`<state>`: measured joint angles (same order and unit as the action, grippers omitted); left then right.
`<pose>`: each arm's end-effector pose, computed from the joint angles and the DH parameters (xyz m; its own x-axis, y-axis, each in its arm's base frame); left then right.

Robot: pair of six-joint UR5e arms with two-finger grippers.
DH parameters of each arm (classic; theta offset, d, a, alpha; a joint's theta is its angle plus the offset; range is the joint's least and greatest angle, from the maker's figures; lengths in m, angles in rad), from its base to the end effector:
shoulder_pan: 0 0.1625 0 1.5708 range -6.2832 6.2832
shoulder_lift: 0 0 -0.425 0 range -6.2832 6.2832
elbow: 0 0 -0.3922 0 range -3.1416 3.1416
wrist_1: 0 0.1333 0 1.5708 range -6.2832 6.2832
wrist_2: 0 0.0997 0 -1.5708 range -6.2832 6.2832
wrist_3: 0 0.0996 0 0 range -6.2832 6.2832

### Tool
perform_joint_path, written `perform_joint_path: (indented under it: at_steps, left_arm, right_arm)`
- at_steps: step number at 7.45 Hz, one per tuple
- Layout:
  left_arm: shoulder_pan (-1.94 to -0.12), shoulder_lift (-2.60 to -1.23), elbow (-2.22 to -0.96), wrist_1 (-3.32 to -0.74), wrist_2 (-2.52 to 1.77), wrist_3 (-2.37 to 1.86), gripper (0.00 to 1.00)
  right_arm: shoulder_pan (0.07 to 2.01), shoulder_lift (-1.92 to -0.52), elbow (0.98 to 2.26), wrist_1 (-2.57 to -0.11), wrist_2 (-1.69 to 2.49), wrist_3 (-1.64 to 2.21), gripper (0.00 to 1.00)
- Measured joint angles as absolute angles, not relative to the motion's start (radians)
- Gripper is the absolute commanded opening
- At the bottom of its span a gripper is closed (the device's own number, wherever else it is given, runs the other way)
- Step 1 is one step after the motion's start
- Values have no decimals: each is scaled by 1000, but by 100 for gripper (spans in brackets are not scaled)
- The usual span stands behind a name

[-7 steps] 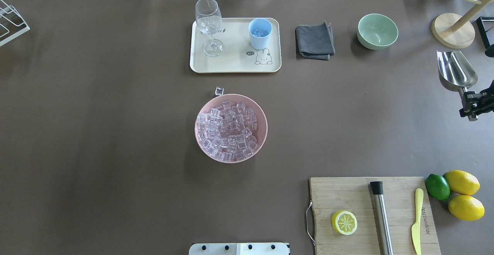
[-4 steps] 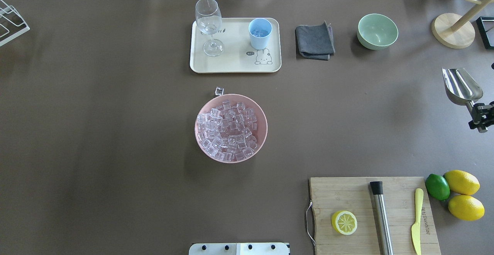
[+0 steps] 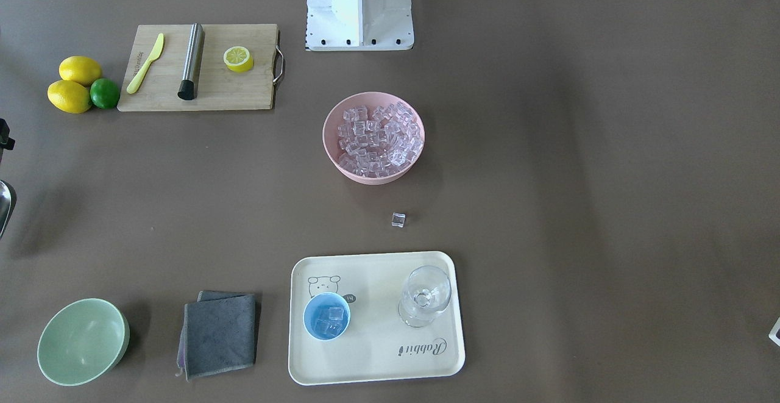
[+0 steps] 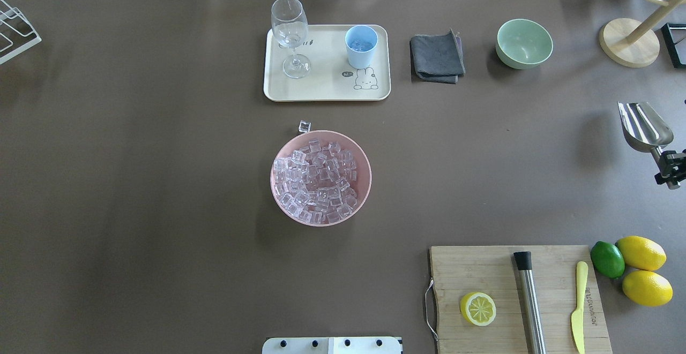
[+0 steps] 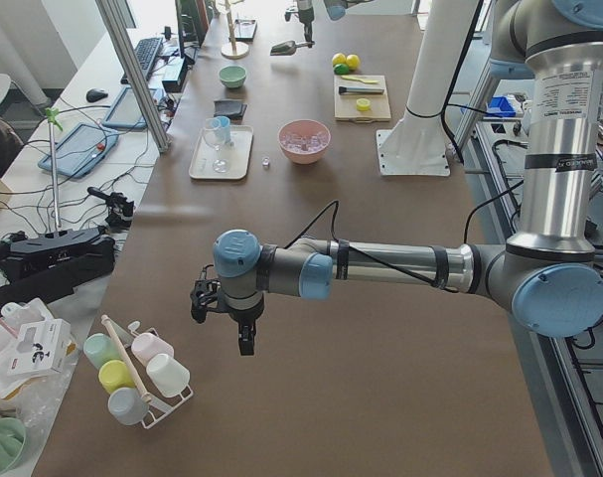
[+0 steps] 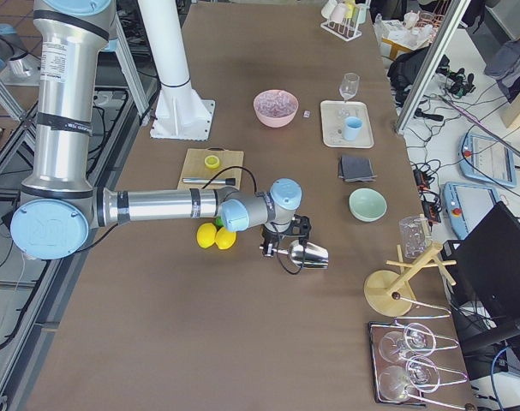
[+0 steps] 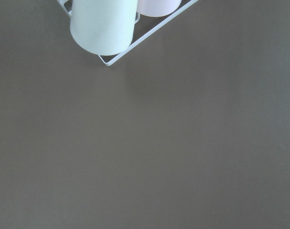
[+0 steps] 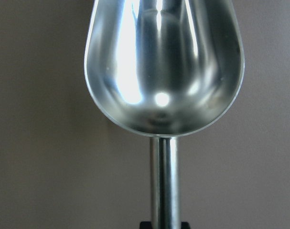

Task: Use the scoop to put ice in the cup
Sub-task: 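Lower the scoop onto the table and open the right gripper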

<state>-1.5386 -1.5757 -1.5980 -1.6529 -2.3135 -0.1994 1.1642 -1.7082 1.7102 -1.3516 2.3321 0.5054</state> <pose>-0.0498 -0.5034 0.6364 0.7256 -0.0979 -0.6811 0.1140 0.9933 -0.0214 -0.1175 -0.4362 0.6312 0.7162 0.0617 0.6951 0.0447 0.9900 -0.1339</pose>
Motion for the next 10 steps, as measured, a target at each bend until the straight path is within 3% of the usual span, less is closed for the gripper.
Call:
perform_joint_path:
  at_steps: [7,8,9,10]
  left_arm:
    - [-1538,-1575,-1600,-1652,-2318,-199,99]
    - [-1538,-1575,-1600,-1652,-2318,-199,99]
    - [-1538,-1575,-1601,-1652,-2319,-199,99]
    - [-1538,-1575,-1602,-1652,-2319,-199,99]
  right_arm:
    - [1162,-1698,1648,-1309,2331,498,0]
    - [1162,-1697,1629,-1279,2332,499,24]
    - [1162,-1698,1617,-1261,2333,501,55]
    - [1162,-1697,1613,-1254,2333,504,76]
